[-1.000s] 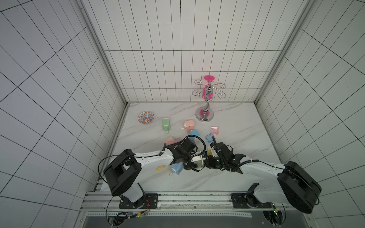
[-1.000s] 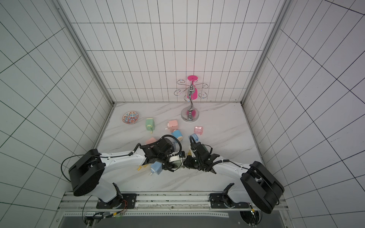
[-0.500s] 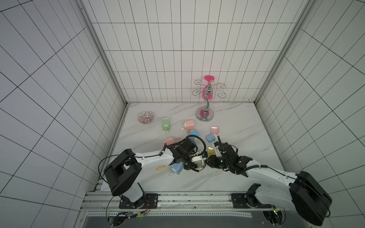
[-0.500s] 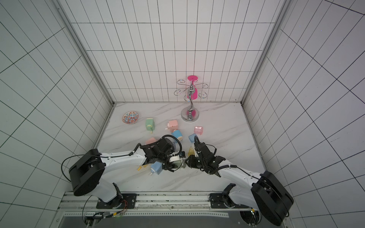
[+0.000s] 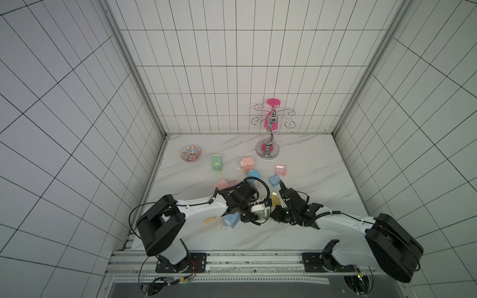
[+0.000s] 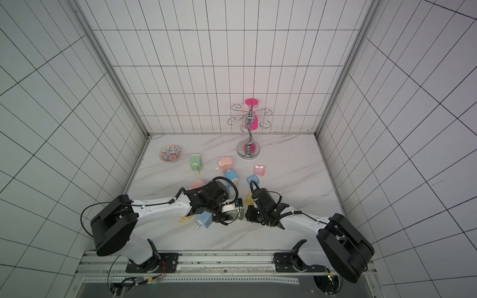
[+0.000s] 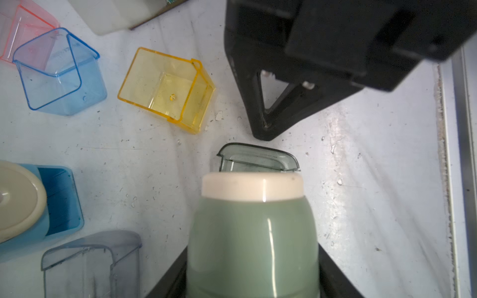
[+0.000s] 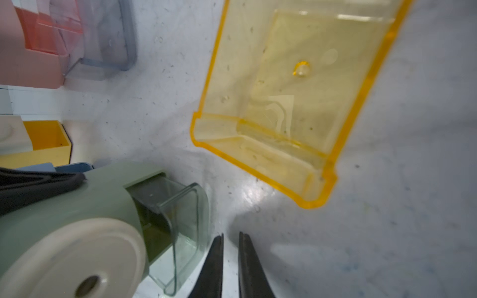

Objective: Put the tray back into the pencil sharpener
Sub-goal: Close the container of the pencil sharpener.

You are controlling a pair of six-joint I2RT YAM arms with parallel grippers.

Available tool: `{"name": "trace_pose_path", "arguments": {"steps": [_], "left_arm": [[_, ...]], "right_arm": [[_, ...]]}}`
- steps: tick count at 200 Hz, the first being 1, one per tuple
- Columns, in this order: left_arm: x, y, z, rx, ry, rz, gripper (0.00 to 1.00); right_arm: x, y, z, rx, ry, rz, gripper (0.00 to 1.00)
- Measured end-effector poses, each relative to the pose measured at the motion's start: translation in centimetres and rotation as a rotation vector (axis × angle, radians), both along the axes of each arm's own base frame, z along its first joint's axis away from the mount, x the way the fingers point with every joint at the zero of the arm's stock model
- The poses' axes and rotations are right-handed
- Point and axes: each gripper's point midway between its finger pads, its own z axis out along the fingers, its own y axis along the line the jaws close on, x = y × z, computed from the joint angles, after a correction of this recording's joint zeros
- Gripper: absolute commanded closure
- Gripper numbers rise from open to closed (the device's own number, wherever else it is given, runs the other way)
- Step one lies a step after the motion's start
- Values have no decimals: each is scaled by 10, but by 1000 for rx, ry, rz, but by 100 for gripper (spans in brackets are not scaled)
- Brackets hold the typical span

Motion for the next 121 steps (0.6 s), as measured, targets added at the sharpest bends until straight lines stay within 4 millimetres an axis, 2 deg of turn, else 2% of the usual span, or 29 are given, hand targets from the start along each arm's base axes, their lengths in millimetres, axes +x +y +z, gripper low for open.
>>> {"name": "trace_pose_path", "arguments": {"steps": [121], "left_arm": [[3, 6, -2, 21, 7, 38, 73]], "right_arm": [[16, 18, 2, 100, 3, -49, 83]]}}
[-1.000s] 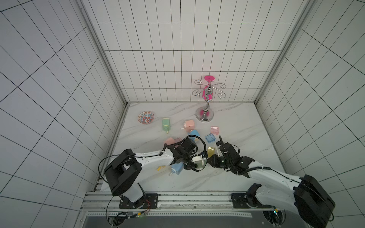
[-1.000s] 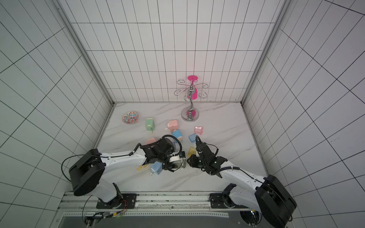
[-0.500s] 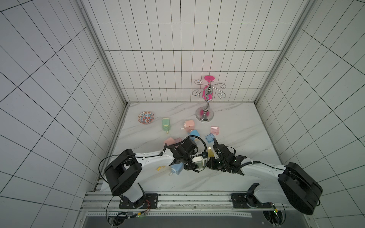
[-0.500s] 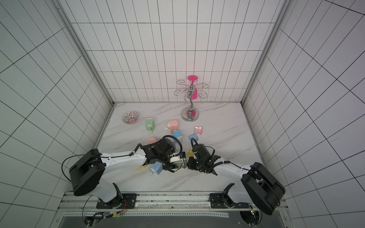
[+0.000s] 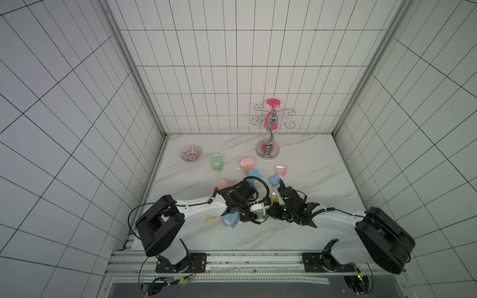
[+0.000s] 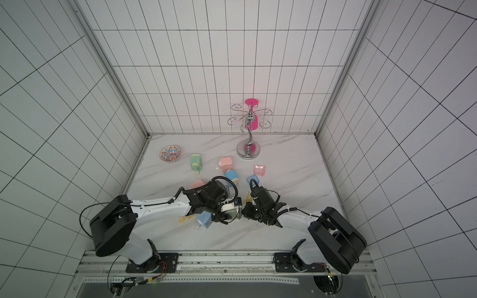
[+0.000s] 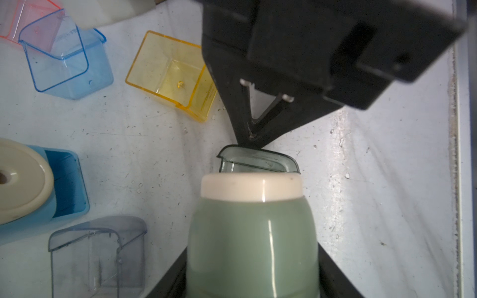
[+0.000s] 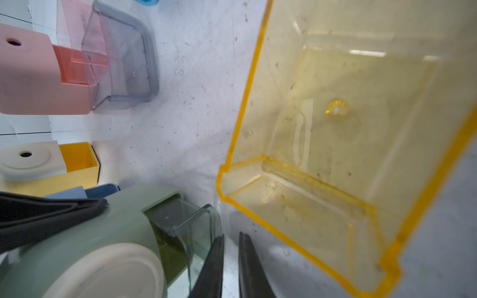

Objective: Put the tray back into the pencil sharpener
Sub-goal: Close the container of the pencil sharpener.

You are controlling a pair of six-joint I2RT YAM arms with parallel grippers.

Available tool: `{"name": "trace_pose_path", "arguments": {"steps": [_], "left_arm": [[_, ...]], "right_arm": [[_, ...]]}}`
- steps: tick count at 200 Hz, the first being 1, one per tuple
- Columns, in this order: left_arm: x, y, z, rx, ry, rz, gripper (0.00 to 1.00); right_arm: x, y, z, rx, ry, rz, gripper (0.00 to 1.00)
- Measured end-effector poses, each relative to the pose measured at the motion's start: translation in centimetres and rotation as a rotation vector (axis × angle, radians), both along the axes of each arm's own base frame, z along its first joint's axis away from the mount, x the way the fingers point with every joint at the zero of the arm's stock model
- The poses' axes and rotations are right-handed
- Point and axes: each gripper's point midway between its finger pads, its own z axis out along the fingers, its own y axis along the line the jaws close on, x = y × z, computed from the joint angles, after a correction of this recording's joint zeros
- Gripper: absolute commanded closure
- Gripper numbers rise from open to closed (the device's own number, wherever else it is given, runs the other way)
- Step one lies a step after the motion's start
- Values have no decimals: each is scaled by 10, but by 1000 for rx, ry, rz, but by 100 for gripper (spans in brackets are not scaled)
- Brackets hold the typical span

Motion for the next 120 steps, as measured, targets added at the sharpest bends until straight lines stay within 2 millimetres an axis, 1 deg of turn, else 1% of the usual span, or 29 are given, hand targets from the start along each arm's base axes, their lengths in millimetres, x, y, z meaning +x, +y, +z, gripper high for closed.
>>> {"name": "trace_pose_path", "arguments": {"steps": [28, 41, 50, 89, 120], "left_arm": [[0, 1, 0, 5, 0, 3, 76], [-2, -4, 1, -12, -2, -20, 76], [-3, -5, 1, -14, -4, -27, 77], [-4, -6, 1, -20, -2, -37, 79], [-4, -7, 2, -23, -3, -38, 89]], "right_arm": [[4, 2, 0, 20, -5, -18, 82], [3, 11, 3, 56, -7, 6, 81], [1, 12, 2, 59, -1, 15, 81], [1, 13, 2, 68, 3, 14, 81], [0, 9, 2, 78, 1, 5, 81]]}}
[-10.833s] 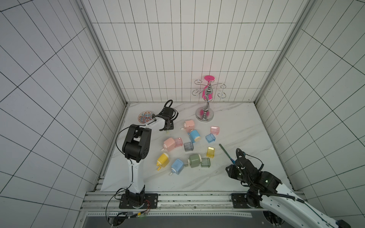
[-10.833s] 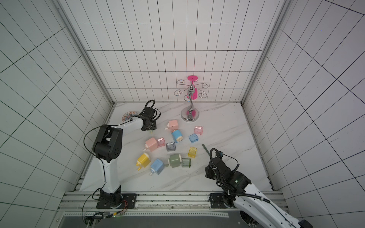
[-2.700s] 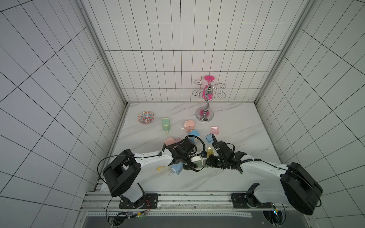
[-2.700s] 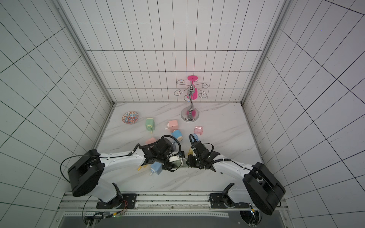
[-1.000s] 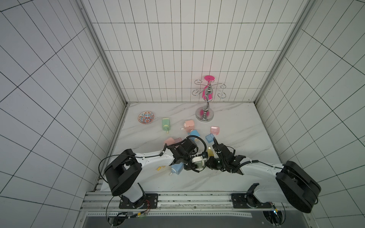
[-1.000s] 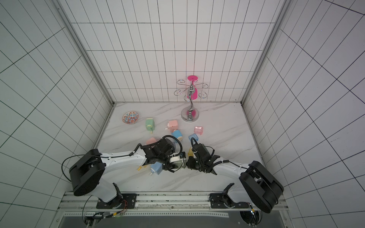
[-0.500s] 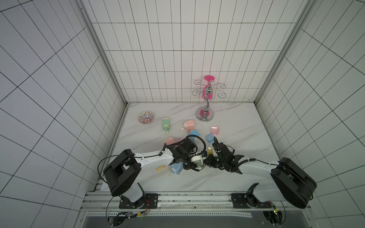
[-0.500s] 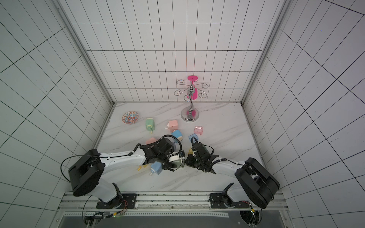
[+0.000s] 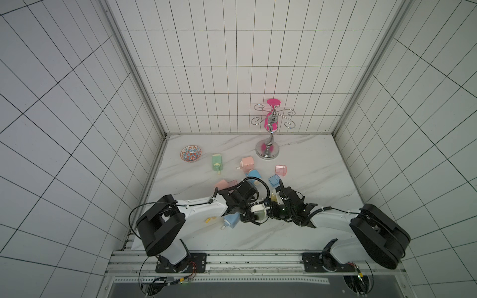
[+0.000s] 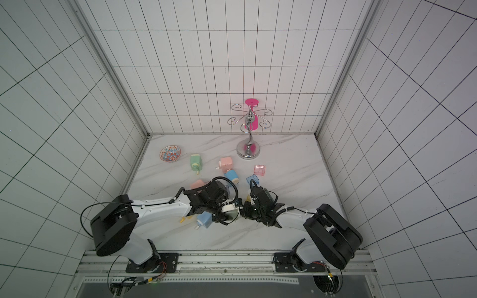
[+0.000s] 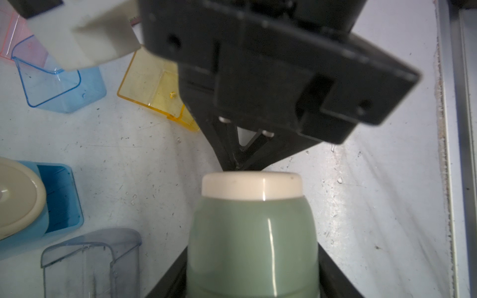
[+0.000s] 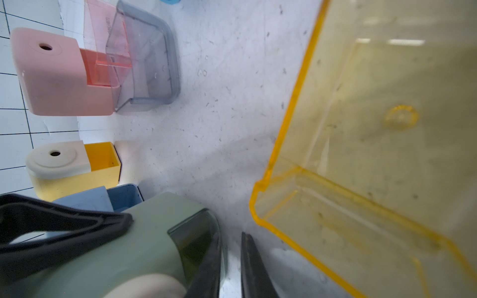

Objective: Put the tray back into the pencil sharpener
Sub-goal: Close the container of the pencil sharpener, then pick up the pencil sharpener from the center of the board.

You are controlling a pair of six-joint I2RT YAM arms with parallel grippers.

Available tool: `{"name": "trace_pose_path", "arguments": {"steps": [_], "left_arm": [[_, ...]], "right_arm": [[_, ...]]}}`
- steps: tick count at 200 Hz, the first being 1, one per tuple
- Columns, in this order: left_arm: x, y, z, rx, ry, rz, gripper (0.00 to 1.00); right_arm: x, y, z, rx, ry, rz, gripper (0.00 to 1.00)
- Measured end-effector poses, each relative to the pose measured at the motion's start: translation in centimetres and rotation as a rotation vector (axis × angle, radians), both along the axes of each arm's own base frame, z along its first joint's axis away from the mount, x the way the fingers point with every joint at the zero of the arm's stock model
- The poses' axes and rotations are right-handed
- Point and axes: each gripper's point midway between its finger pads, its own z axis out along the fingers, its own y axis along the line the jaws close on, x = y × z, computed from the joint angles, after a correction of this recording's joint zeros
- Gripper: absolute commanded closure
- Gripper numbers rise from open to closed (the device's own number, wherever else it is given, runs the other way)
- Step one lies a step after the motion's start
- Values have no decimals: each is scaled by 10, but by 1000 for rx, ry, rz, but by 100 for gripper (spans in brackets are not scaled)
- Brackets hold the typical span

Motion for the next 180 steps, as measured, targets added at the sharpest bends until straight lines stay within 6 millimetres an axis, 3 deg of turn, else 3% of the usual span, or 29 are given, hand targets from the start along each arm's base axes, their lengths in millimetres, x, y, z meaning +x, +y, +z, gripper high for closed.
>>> {"name": "trace_pose_path", "arguments": {"steps": [33, 77, 130, 180], "left_arm": [[-6, -4, 0, -9, 18, -3, 100], [-6, -4, 16, -65, 35, 82, 100], [19, 5, 93, -281, -22, 386, 100], [70, 66, 159, -415, -106, 855, 100]], "right_arm": [[1, -15, 20, -2, -48, -34, 81], [1, -51, 56, -60, -166, -126, 80], [-7, -91, 69, -159, -234, -228, 80], [-8, -101, 60, -224, -215, -247, 80]]}}
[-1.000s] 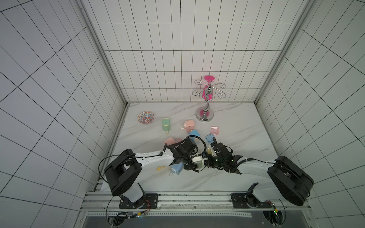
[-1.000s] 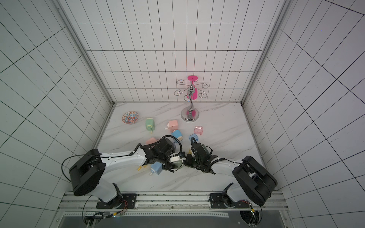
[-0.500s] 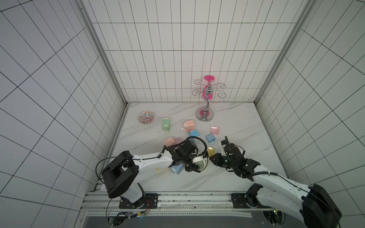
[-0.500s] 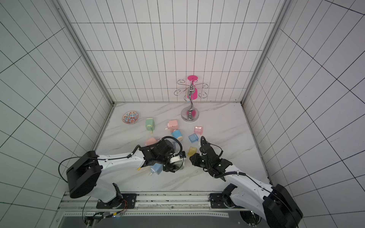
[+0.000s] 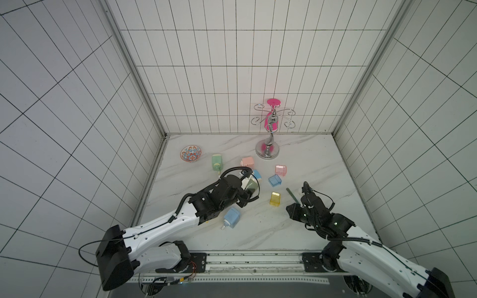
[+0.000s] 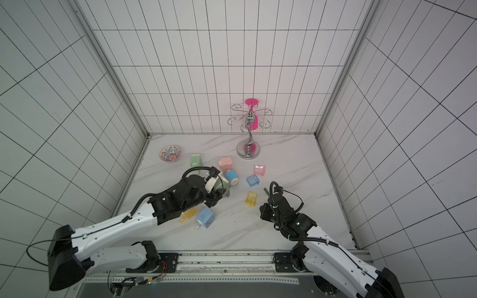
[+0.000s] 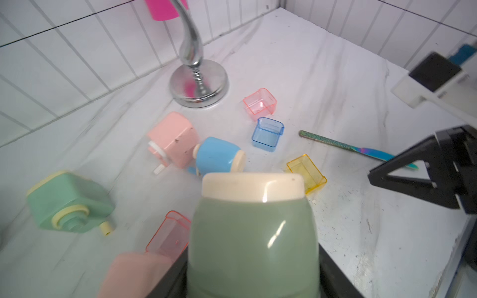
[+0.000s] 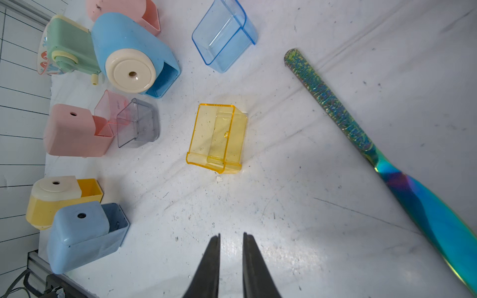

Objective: Put the tray back into the pencil sharpener
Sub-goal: Pick up the pencil sharpener from the center of the board, then place the pencil sharpener at the center of the board.

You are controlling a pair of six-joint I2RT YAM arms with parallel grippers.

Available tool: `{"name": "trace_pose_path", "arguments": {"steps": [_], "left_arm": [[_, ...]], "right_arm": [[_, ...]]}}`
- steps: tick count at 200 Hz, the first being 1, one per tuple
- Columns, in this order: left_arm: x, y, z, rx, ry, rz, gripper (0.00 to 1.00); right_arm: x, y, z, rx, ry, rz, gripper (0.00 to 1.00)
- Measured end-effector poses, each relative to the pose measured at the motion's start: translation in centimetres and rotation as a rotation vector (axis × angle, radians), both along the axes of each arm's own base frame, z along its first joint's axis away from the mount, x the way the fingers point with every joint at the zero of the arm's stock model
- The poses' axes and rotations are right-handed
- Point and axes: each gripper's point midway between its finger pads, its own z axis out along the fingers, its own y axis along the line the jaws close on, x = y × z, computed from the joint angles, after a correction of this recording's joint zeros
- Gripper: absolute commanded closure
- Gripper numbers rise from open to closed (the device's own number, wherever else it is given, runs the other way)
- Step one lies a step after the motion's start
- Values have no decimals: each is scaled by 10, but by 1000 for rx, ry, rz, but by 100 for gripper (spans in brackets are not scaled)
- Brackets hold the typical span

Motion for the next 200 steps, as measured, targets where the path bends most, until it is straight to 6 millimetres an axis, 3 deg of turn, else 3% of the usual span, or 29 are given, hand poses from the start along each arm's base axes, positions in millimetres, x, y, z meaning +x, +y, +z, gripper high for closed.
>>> {"name": "trace_pose_path", "arguments": {"steps": [25, 46, 72, 96, 157, 200], "left_arm": [[46, 59, 19, -63, 37, 278, 100], [72, 112, 20, -80, 77, 470, 100], [90, 165, 1, -64, 145, 639, 100], [103, 199, -27, -35, 232, 747, 100], [139, 222, -80, -13, 412, 804, 100], [162, 223, -119, 20, 515, 808, 100]], "right_arm": [[0, 0, -2, -21, 4, 14, 80], [1, 1, -1, -26, -1, 22, 80], [4, 3, 5, -16, -20, 27, 80], [5, 5, 7, -11, -30, 32, 80], [6, 10, 3, -13, -21, 57, 80], [7, 11, 6, -2, -32, 59, 80]]}}
